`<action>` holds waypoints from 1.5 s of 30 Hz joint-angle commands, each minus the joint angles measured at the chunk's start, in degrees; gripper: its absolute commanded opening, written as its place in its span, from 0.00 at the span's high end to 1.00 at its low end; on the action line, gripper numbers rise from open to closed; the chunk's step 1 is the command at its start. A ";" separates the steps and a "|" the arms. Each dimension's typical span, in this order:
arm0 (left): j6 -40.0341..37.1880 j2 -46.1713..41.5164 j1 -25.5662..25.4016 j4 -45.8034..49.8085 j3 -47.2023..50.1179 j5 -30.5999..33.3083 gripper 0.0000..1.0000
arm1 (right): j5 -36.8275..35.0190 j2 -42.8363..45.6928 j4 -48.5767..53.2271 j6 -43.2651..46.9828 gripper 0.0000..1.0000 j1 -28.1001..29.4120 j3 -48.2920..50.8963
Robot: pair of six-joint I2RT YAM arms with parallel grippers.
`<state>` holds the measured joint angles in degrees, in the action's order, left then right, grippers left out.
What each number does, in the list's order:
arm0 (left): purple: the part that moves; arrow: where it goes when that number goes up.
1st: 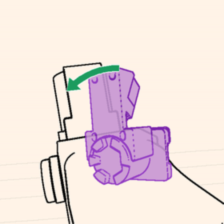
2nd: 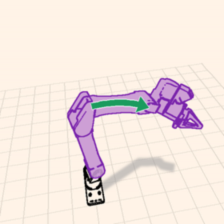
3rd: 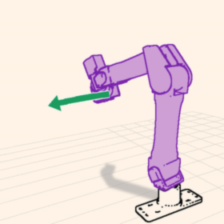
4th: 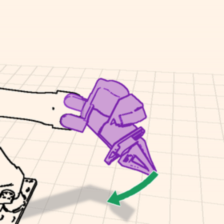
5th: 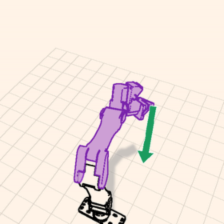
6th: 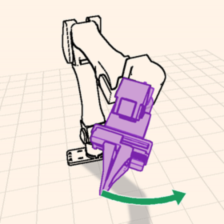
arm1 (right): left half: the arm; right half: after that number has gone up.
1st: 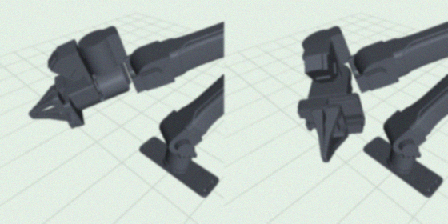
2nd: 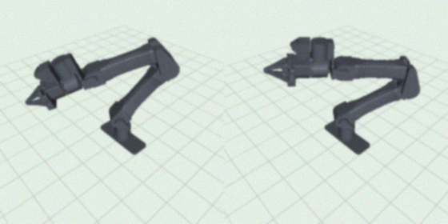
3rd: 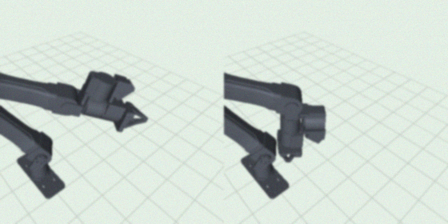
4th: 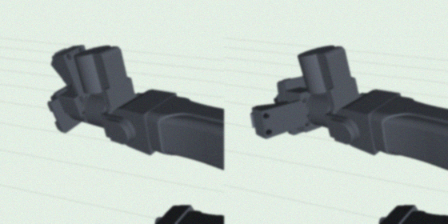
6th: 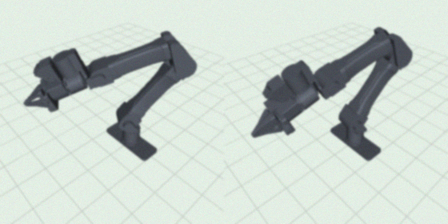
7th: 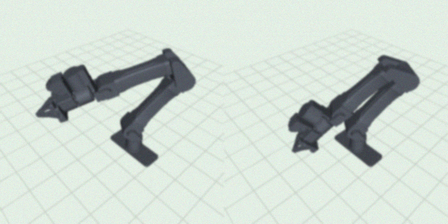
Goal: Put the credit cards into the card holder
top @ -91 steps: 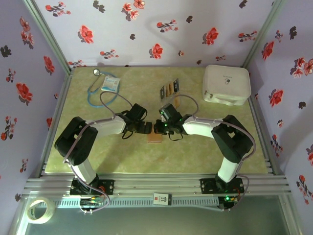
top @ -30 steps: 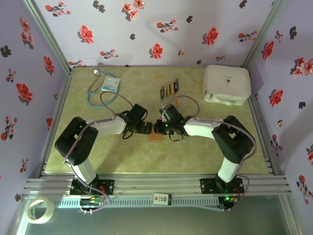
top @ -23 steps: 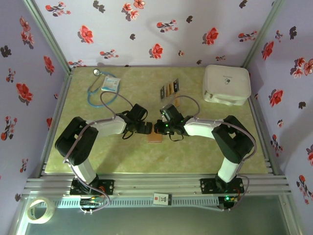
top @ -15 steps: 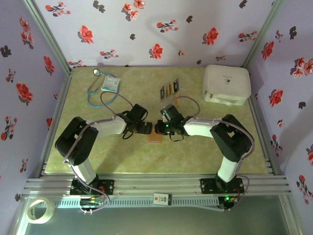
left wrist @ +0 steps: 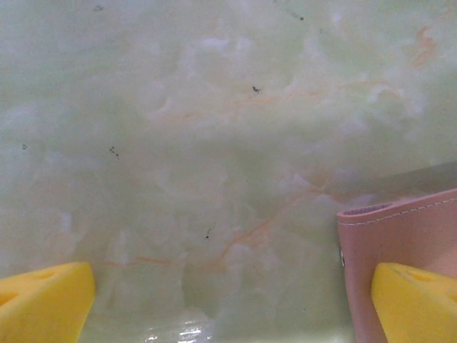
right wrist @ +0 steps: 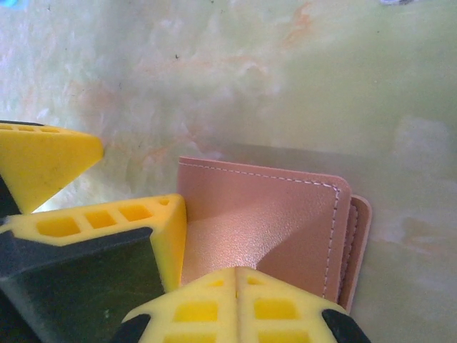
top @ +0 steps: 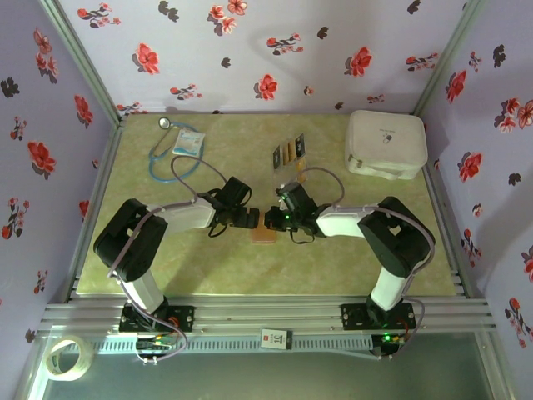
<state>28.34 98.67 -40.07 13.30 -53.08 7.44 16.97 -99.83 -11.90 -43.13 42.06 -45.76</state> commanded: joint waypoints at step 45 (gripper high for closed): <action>-2.70 -9.91 10.74 11.78 -10.28 -0.79 0.00 | -6.30 8.72 17.89 6.18 0.39 3.49 -9.29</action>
<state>27.66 94.67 -32.45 22.20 -59.75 7.46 8.25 -96.55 -0.01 -38.46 47.57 -52.56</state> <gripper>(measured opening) 0.997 0.576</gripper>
